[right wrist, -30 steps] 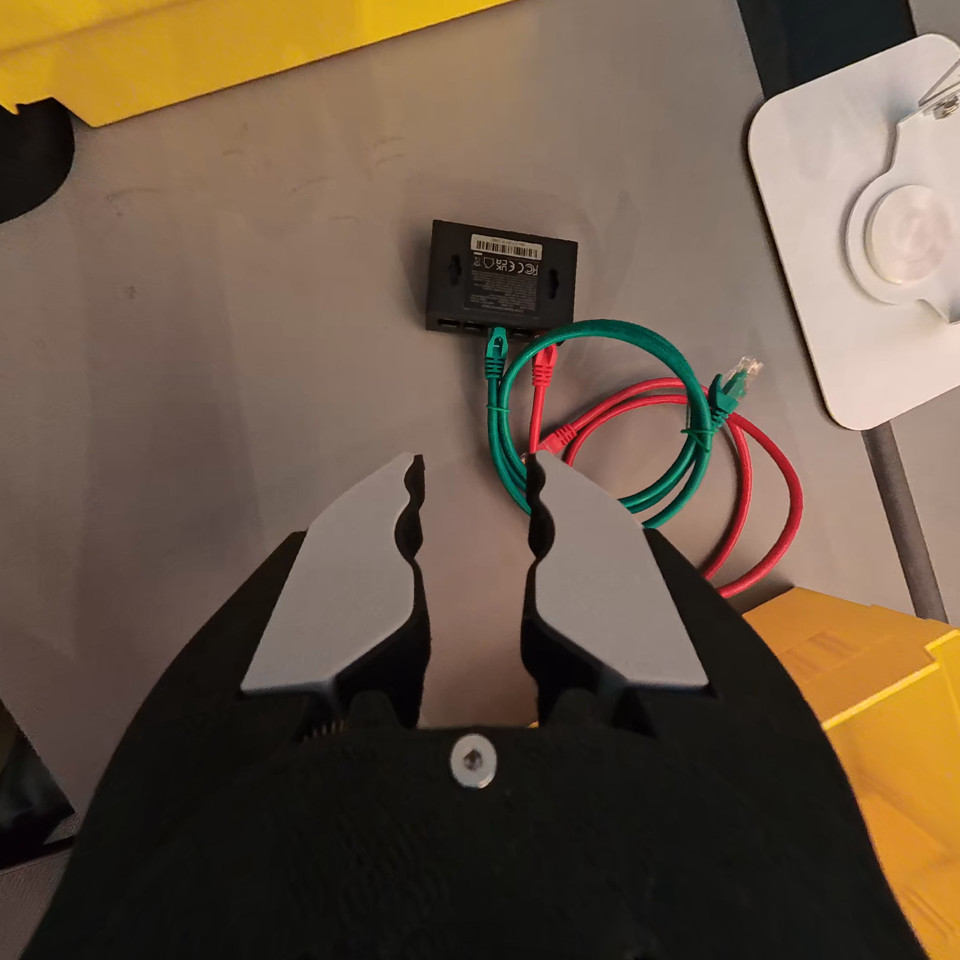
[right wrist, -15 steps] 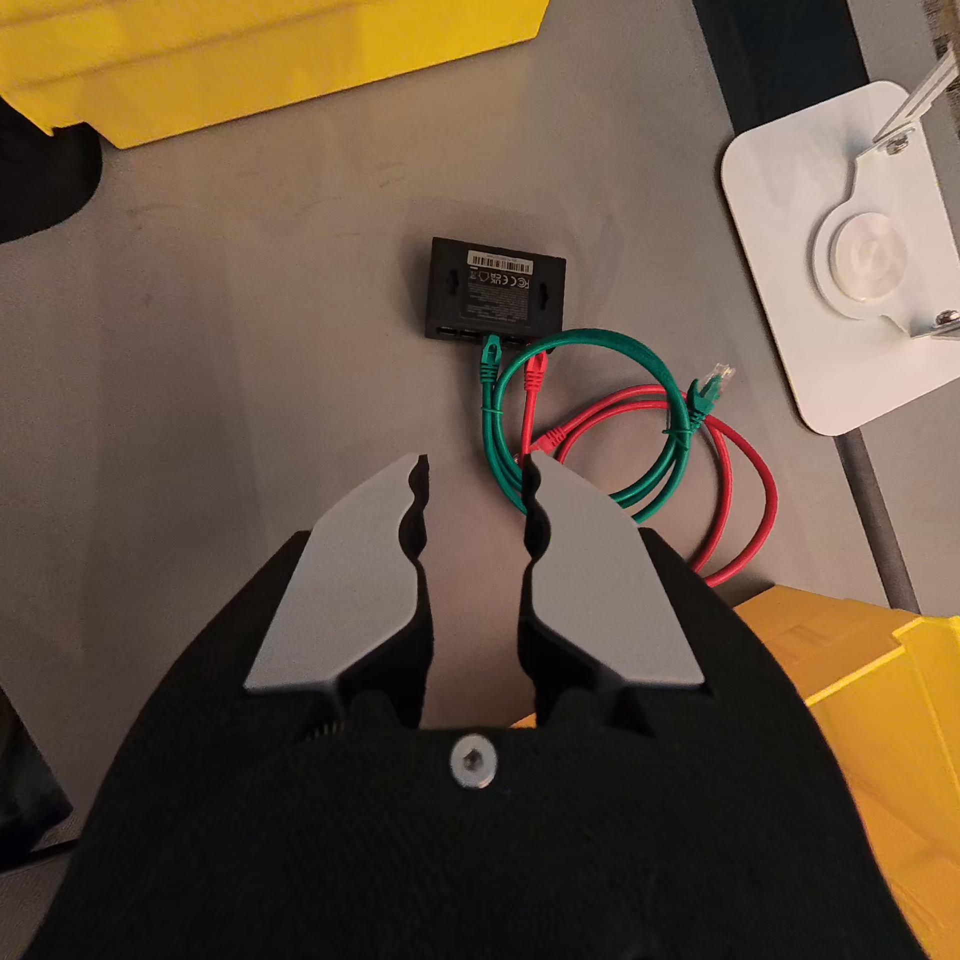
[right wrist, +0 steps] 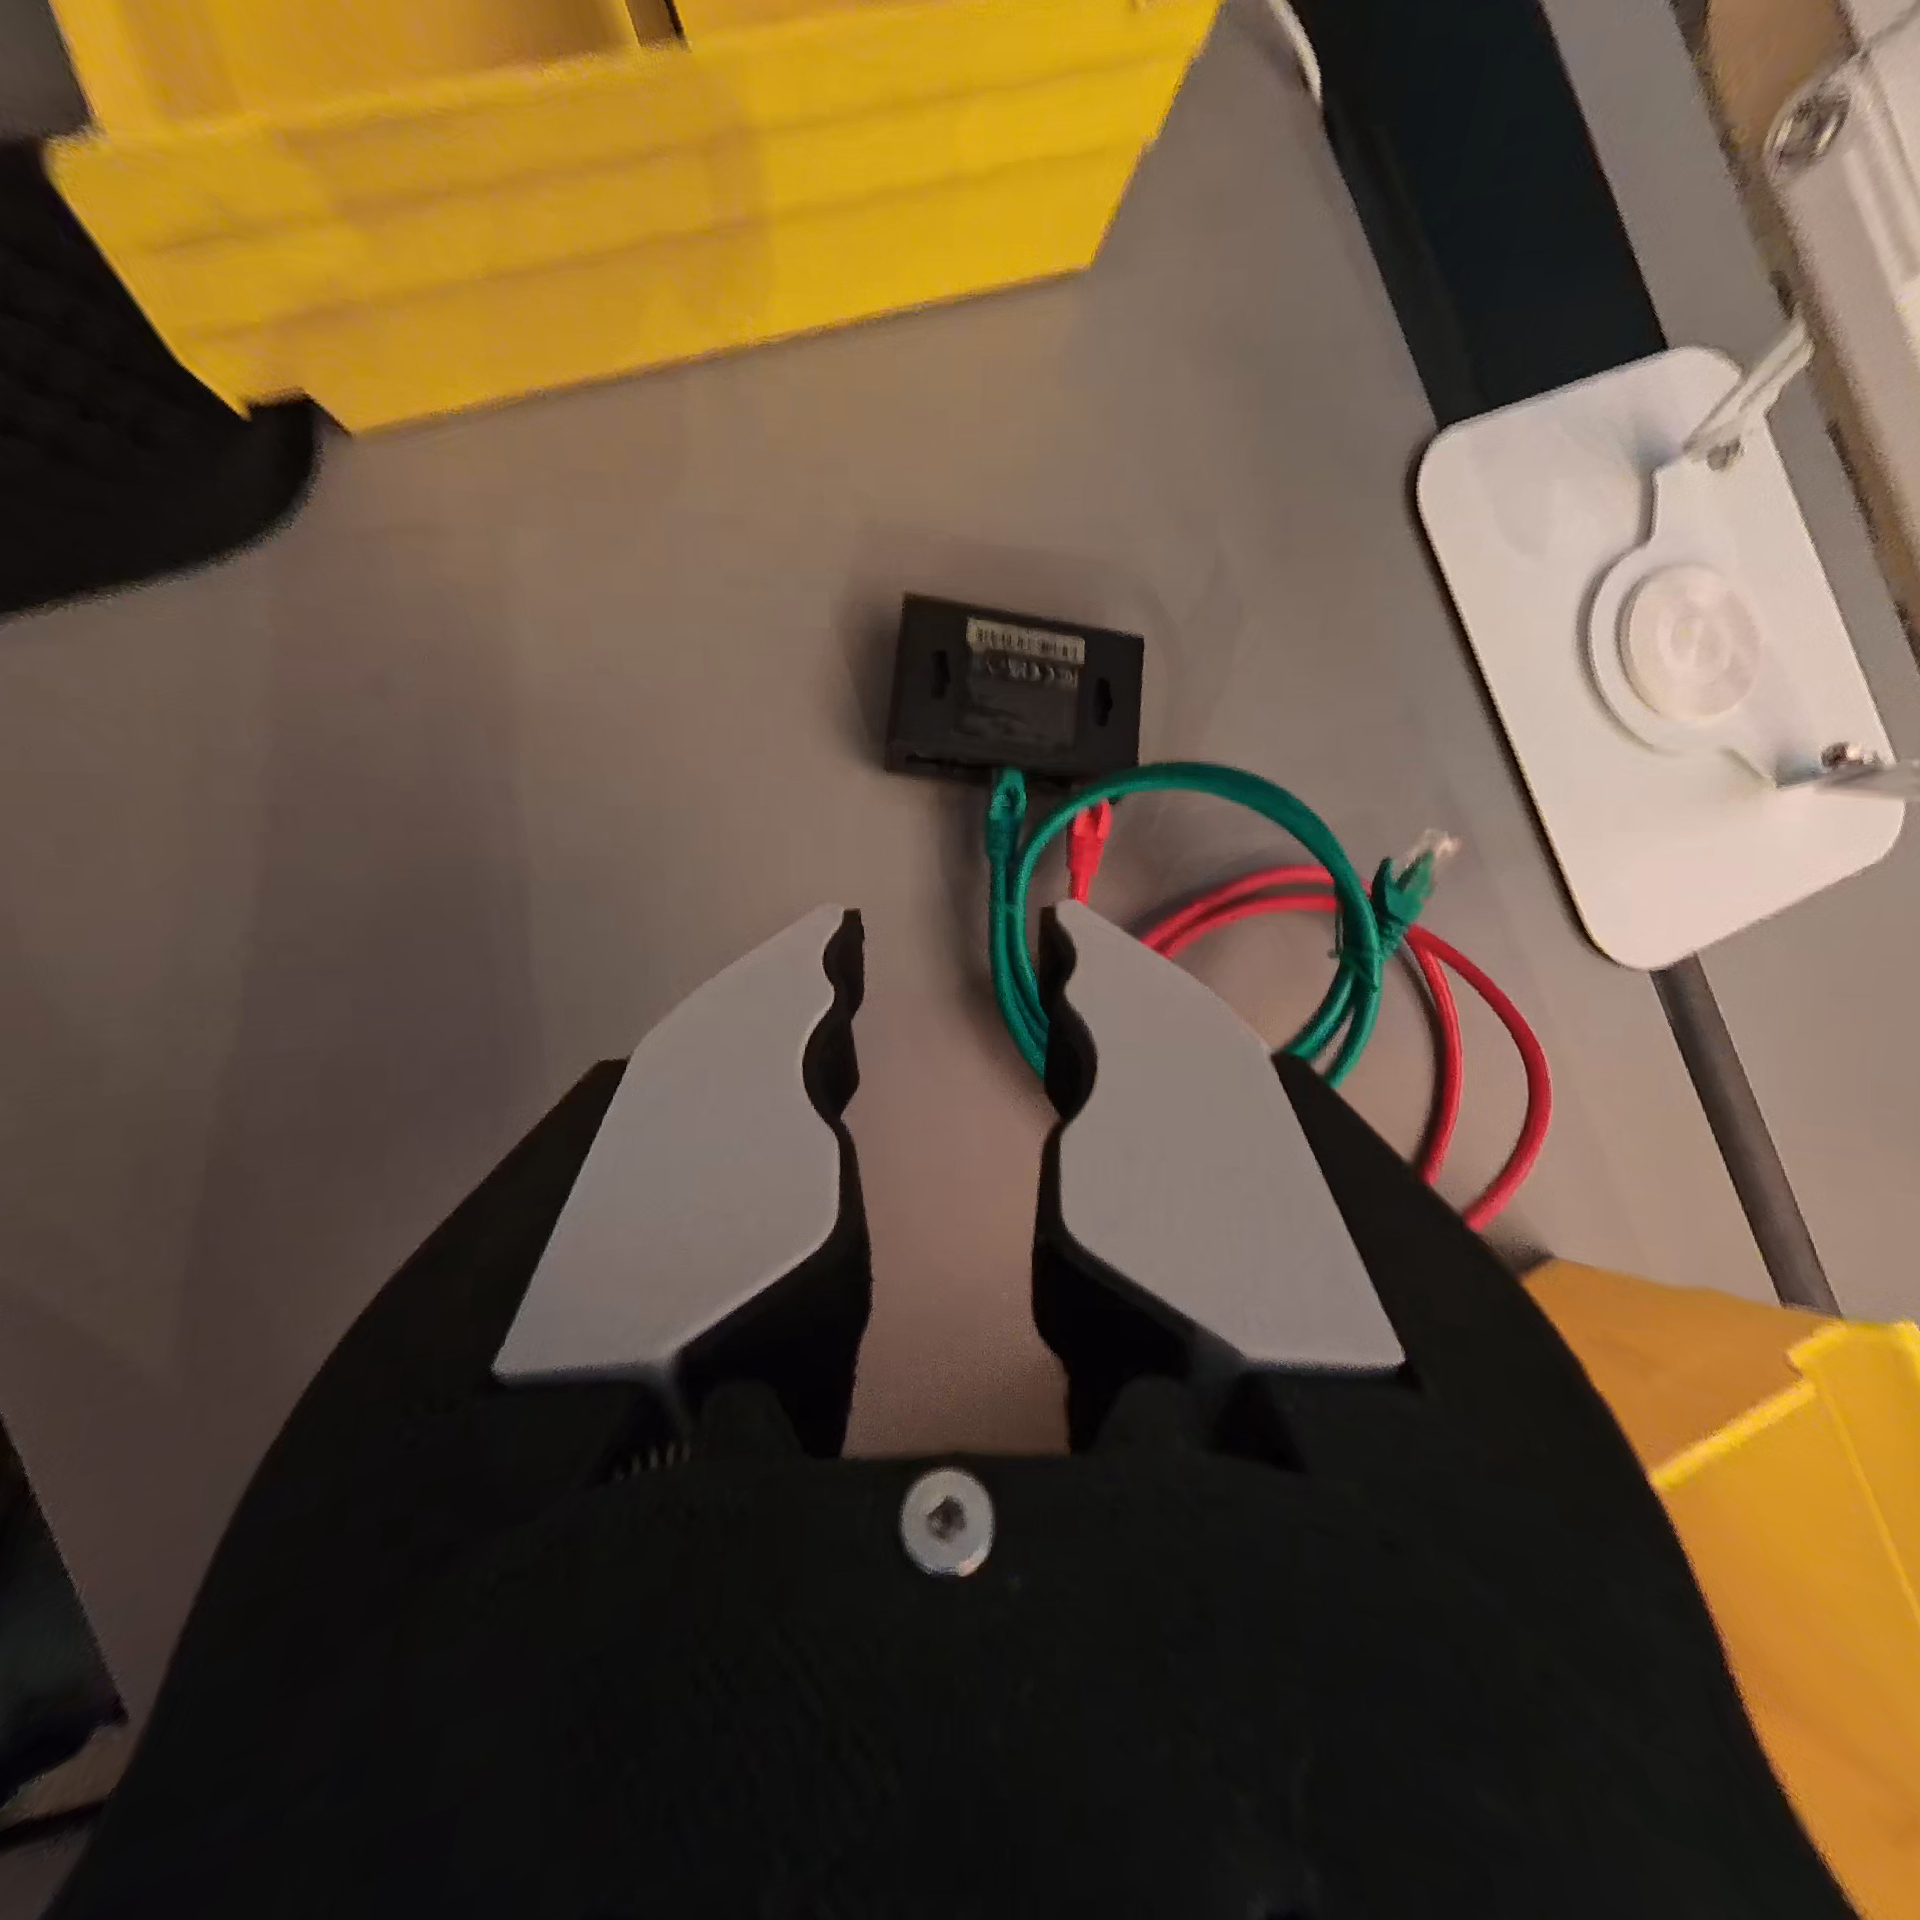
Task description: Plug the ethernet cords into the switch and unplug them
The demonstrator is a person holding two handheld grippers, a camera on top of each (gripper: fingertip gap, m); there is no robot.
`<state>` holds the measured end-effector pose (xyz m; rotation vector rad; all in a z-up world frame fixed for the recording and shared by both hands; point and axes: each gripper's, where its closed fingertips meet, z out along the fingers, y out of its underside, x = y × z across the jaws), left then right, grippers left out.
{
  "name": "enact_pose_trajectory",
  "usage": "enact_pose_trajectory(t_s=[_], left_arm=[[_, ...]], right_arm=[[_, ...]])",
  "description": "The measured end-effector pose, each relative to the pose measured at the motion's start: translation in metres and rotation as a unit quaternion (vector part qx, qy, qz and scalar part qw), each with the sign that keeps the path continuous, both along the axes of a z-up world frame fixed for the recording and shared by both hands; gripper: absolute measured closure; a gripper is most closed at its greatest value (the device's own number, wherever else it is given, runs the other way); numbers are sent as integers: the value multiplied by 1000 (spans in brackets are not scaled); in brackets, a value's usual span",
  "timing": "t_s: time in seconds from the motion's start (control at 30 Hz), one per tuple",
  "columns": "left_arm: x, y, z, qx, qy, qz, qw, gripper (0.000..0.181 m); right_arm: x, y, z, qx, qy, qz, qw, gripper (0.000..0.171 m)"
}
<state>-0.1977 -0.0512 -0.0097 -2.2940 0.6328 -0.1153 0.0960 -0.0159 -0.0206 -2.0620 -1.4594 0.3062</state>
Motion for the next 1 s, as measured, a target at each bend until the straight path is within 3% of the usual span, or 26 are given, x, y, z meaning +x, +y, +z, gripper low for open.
enact_pose_trajectory(t_s=[0.13,0.3,0.5,0.77,0.87,1.0], left_arm=[[26,-2,22,78,29,-6,997,167],[88,-5,47,177,64,-36,981,167],[163,-13,57,239,81,-89,963,167],[209,-10,48,269,140,-124,945,167],[220,-13,42,274,148,-139,940,166],[222,-25,45,290,131,-137,938,160]], right_arm=[[-37,-8,29,13,127,27,991,137],[-80,-38,77,-2,329,70,942,132],[-88,-43,93,-80,446,58,889,126],[-93,-44,87,-124,461,55,877,125],[-91,-41,79,-131,447,64,882,155],[-79,-46,79,-176,421,123,881,158]])
